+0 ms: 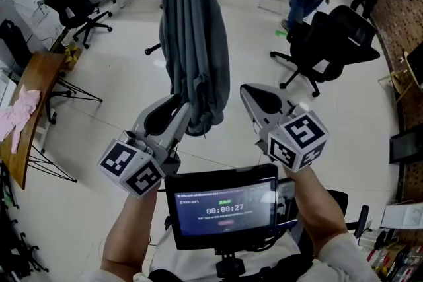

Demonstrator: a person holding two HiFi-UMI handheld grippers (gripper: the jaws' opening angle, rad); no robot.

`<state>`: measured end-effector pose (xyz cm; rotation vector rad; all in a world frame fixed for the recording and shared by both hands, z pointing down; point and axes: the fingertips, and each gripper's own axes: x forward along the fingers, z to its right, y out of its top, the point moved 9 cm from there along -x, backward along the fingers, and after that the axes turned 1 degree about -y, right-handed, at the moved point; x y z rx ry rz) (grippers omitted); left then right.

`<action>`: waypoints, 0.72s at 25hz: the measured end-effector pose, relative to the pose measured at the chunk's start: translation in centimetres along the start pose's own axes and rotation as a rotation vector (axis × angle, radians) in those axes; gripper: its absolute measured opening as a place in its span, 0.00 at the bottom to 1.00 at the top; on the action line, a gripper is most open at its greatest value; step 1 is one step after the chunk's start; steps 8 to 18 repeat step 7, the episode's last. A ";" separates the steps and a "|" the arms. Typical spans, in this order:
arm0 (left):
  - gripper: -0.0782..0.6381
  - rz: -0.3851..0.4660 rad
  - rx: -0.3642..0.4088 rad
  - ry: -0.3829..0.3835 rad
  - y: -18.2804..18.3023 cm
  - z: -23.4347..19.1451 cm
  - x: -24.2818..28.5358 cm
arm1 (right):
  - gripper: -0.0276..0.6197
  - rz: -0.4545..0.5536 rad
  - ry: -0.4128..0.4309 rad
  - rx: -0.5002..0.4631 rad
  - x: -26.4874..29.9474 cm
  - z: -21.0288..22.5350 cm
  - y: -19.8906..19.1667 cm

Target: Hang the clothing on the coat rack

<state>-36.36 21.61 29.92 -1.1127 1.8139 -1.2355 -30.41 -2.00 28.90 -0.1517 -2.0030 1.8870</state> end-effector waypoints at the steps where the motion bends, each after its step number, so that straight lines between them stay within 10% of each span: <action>1: 0.24 0.000 0.001 -0.002 0.0 0.0 -0.1 | 0.07 -0.001 -0.003 0.001 0.0 -0.1 0.0; 18: 0.24 -0.005 0.002 -0.014 -0.1 0.0 -0.5 | 0.07 -0.014 -0.018 0.009 -0.2 -0.6 -0.5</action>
